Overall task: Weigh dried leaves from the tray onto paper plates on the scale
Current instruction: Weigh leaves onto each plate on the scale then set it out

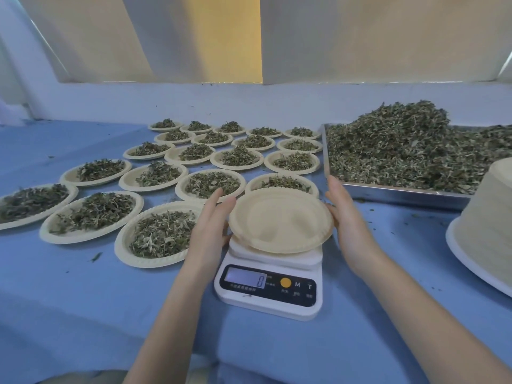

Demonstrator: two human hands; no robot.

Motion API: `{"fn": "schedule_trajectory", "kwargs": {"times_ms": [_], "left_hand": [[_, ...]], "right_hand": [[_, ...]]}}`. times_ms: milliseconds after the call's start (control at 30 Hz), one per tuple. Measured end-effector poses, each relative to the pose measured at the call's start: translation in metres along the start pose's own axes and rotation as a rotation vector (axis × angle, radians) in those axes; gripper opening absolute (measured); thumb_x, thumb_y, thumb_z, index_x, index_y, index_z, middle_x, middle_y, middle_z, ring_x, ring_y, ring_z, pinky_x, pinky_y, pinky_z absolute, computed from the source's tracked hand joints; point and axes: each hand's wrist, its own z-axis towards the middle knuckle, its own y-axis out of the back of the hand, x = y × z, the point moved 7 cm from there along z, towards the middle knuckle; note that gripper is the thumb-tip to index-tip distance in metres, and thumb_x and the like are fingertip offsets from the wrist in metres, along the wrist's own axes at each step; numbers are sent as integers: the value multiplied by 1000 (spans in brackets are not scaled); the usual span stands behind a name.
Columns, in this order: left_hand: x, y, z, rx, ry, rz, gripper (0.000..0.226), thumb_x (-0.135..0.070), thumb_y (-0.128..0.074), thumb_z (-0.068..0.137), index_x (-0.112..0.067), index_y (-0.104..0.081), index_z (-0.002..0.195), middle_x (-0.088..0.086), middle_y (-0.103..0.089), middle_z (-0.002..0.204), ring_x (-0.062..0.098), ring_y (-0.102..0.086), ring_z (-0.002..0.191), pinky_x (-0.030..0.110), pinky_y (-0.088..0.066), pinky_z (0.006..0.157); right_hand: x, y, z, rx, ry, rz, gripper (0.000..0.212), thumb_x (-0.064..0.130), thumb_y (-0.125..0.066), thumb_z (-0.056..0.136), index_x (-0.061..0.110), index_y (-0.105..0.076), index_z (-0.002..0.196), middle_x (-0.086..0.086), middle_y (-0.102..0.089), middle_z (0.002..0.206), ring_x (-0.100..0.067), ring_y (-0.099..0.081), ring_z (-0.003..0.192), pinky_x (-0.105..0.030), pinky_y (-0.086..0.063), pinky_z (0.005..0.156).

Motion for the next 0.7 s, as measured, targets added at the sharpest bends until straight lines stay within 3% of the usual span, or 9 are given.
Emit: {"fn": "schedule_trajectory", "kwargs": {"times_ms": [133,233,300,433,500,600,633,700], "left_hand": [[-21,-6,-2,22,-127,187,73,-64,-57,71,-49,-35,139,-19,-45,141,0,-45,125,24,-37,97],[-44,-14,1,44,-202,281,72,-65,-54,71,-51,-34,139,-25,-42,142,-9,-43,120,24,-33,95],[-59,-29,6,102,-250,389,66,-63,-55,75,-52,-36,137,-27,-40,142,-6,-41,124,25,-31,97],[-84,-90,30,299,-339,701,55,-42,-58,87,-46,-39,139,-20,-39,144,3,-40,123,13,-27,87],[-91,-125,48,406,-355,804,57,-30,-57,90,-39,-37,142,-15,-36,149,7,-39,130,11,-25,88],[-95,-164,78,510,-368,971,61,-25,-52,90,-37,-31,146,-8,-35,151,13,-39,134,18,-30,95],[-95,-174,90,539,-360,1031,61,-27,-51,90,-37,-29,146,-6,-37,151,15,-42,131,23,-33,97],[-92,-192,111,595,-318,1083,61,-28,-50,91,-38,-28,146,0,-45,145,17,-57,108,27,-42,80]], "right_hand": [[2,-1,-3,19,26,-20,81,75,-39,70,45,-27,144,34,-30,132,-2,-30,137,-39,-20,118],[6,1,-4,9,43,-44,79,73,-39,72,44,-27,144,36,-30,134,2,-28,136,-31,-20,115],[12,4,-3,-3,62,-38,76,72,-41,73,45,-31,143,34,-31,137,7,-28,133,-27,-21,112],[37,5,13,32,121,-56,50,63,-50,83,58,-33,129,26,-29,148,5,-27,136,-31,-22,115],[48,12,32,-6,163,-155,50,49,-51,92,47,-33,139,17,-30,151,-1,-27,139,-36,-23,116],[65,31,71,-110,210,-462,56,35,-53,94,29,-34,146,6,-39,145,-12,-38,133,-28,-27,111],[66,41,85,-141,199,-594,56,34,-53,93,27,-34,146,2,-41,143,-17,-39,131,-27,-28,107],[58,70,120,-206,74,-842,56,36,-51,92,24,-35,145,-9,-40,143,-29,-37,132,-35,-32,105]]}}
